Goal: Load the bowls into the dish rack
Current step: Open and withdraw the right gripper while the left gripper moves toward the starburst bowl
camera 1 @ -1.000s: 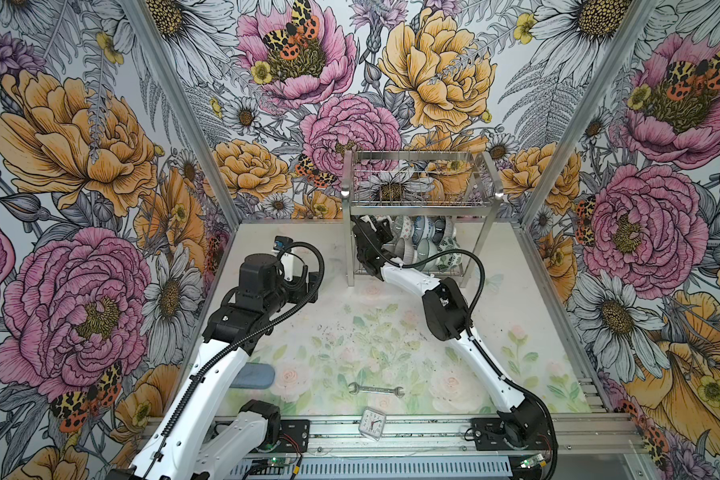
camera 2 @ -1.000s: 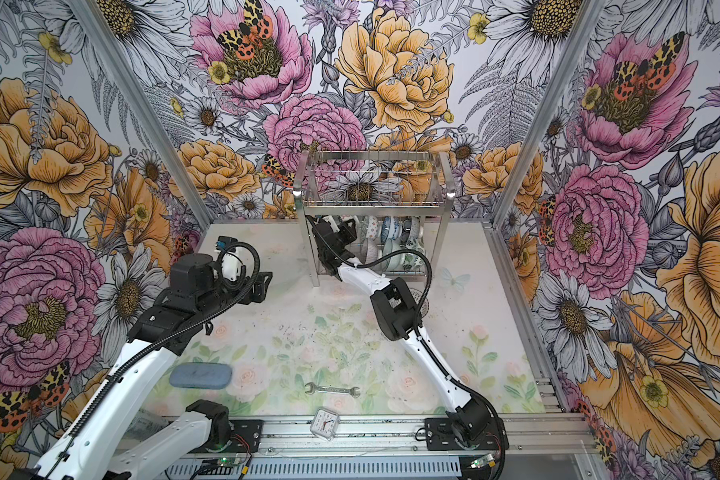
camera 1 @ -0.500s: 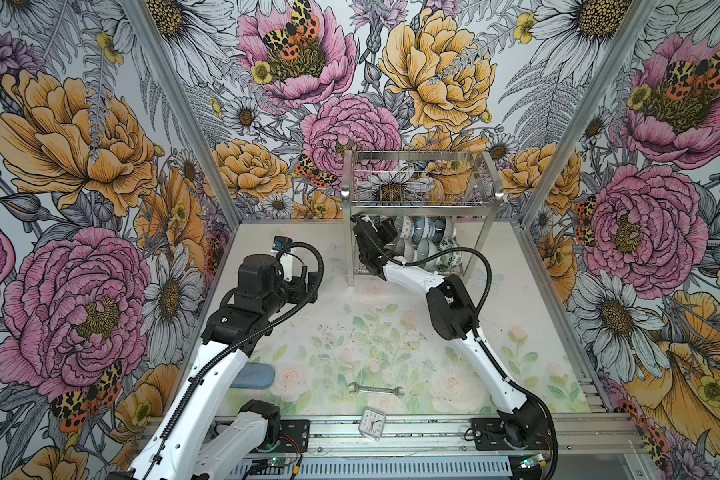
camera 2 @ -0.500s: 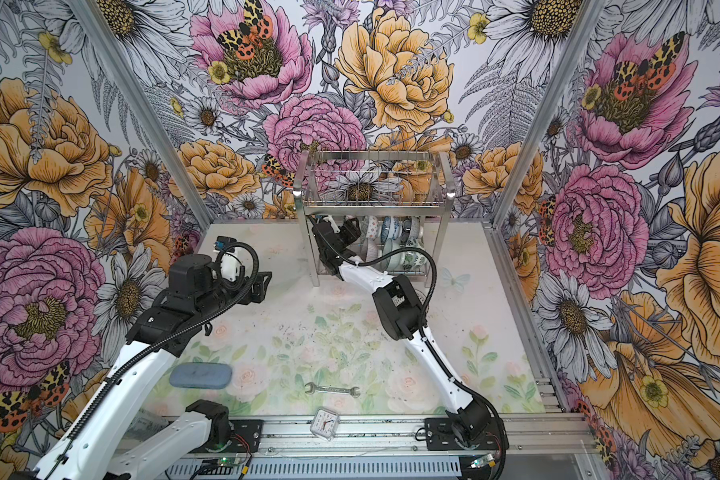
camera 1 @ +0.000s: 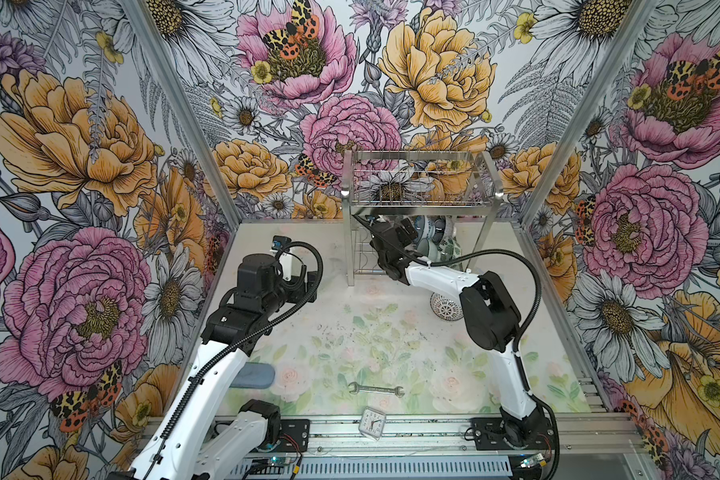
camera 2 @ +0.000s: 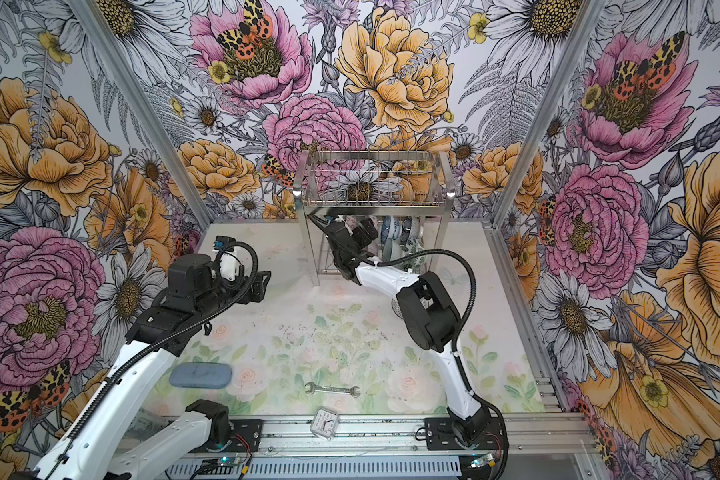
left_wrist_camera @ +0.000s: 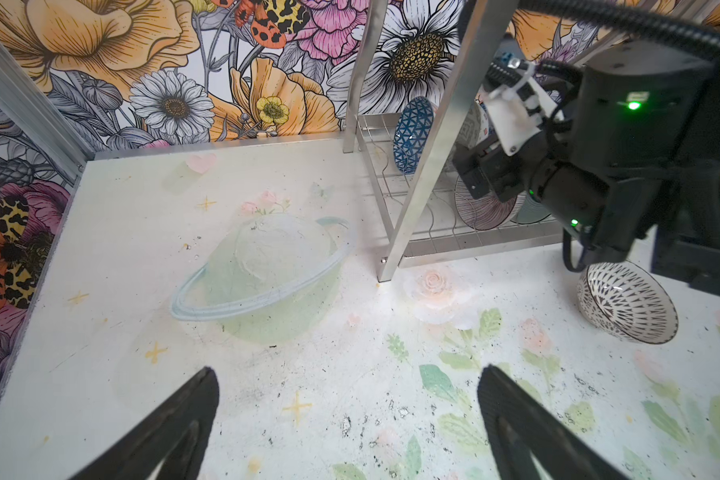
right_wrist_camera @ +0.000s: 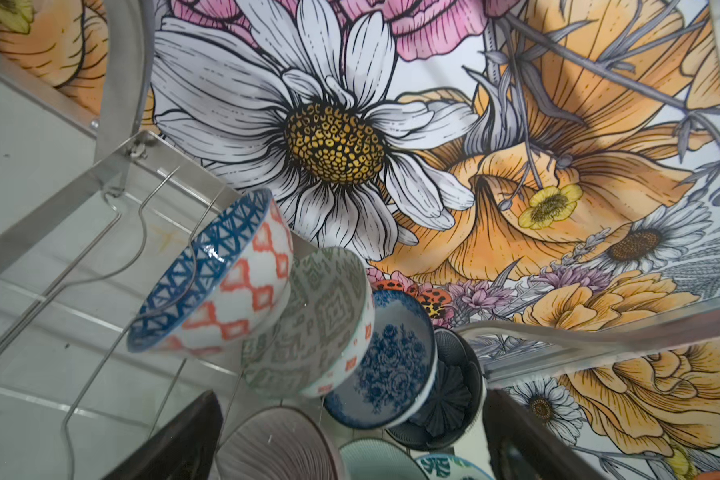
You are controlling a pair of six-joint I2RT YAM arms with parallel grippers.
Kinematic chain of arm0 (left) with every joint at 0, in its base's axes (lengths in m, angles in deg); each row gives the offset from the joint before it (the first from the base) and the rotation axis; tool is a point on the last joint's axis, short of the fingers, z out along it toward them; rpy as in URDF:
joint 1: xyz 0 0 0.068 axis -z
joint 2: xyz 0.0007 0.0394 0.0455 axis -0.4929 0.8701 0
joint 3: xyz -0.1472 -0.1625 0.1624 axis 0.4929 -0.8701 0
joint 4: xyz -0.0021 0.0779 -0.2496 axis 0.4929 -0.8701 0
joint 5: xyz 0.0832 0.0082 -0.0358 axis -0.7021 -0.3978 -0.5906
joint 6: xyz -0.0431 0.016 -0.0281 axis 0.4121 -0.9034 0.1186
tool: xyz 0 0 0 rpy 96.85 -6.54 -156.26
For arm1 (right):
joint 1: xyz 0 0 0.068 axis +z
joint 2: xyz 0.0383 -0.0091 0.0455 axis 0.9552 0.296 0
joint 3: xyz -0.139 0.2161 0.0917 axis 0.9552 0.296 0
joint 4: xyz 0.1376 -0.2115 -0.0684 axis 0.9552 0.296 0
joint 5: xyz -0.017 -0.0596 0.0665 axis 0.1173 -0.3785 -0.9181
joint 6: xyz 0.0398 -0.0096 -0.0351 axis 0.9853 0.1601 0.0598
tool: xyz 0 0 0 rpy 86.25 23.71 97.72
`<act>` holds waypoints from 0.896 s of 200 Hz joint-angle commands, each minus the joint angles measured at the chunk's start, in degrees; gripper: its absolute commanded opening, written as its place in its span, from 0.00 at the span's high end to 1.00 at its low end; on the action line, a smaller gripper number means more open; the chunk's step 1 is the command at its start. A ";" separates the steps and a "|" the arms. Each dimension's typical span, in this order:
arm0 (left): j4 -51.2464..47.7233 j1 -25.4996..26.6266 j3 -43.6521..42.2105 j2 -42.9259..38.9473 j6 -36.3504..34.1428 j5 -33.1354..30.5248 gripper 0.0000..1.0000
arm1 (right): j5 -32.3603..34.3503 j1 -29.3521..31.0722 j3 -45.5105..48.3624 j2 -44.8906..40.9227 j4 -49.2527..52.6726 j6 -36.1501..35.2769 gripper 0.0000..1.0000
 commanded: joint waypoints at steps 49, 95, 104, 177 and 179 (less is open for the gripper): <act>1.82 -0.62 -0.66 0.17 -0.76 -0.18 0.01 | -7.42 2.76 16.32 -16.30 -6.44 4.91 0.00; 1.90 2.41 0.56 -0.60 2.76 0.63 0.01 | -13.93 3.02 28.42 -30.68 -3.06 8.44 0.00; 2.05 4.40 0.58 -0.48 3.45 -0.64 0.01 | -15.34 3.04 31.44 -34.87 -2.08 10.07 0.00; 10.57 26.35 1.32 13.38 11.83 -8.62 0.01 | -15.96 -2.83 49.27 -66.69 13.22 25.38 0.00; 11.11 26.58 1.29 13.90 12.11 -8.44 0.01 | -15.90 -3.10 49.58 -67.38 13.56 25.61 0.00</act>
